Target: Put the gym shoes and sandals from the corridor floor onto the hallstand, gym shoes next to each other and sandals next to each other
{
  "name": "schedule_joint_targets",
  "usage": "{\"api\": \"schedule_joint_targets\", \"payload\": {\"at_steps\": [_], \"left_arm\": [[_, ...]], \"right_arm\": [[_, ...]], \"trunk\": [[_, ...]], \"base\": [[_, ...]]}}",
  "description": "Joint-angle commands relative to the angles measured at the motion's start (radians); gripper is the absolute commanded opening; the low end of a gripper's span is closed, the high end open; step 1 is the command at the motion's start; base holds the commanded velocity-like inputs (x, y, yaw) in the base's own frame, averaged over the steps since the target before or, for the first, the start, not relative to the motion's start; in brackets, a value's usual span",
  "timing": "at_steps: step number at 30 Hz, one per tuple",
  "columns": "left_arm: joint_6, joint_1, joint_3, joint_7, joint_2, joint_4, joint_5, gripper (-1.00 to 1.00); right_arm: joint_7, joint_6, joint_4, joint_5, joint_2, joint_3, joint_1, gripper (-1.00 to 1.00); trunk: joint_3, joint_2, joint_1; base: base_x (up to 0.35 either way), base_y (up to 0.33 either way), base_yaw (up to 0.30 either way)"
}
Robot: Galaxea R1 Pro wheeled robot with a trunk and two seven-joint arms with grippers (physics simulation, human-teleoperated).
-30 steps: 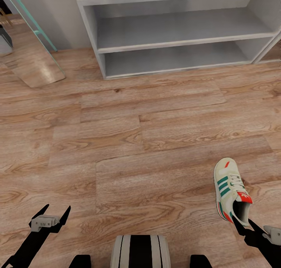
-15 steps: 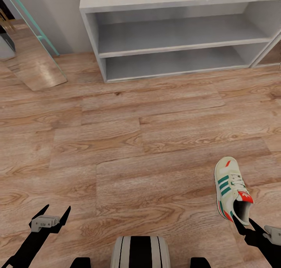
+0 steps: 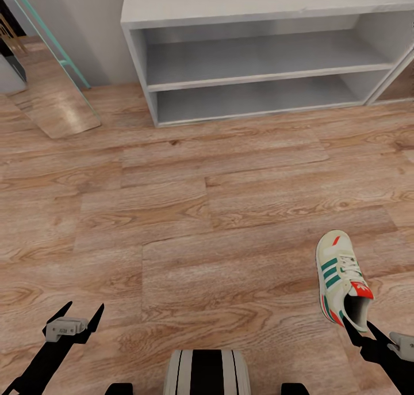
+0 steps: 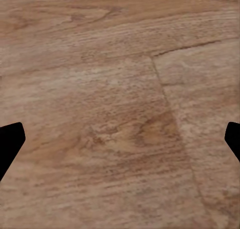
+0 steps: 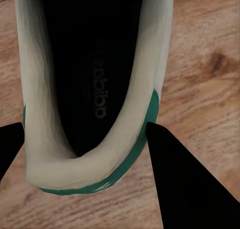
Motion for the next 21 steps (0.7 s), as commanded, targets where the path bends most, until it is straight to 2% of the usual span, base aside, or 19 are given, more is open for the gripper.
{"api": "schedule_joint_targets", "payload": {"at_steps": [1,21], "left_arm": [[0.000,0.000,0.000,0.000,0.000,0.000,0.000,1.00],[-0.001,0.000,0.000,0.002,0.000,0.000,0.001,1.00]], "right_arm": [[-0.001,0.001,0.000,-0.002,0.000,0.000,0.000,-1.00],[-0.001,-0.001,0.000,-0.001,0.000,0.000,0.000,-1.00]], "trunk": [[0.002,0.000,0.000],[0.033,0.000,0.000]], "base": [[0.000,0.000,0.000],[0.000,0.000,0.000]]}}
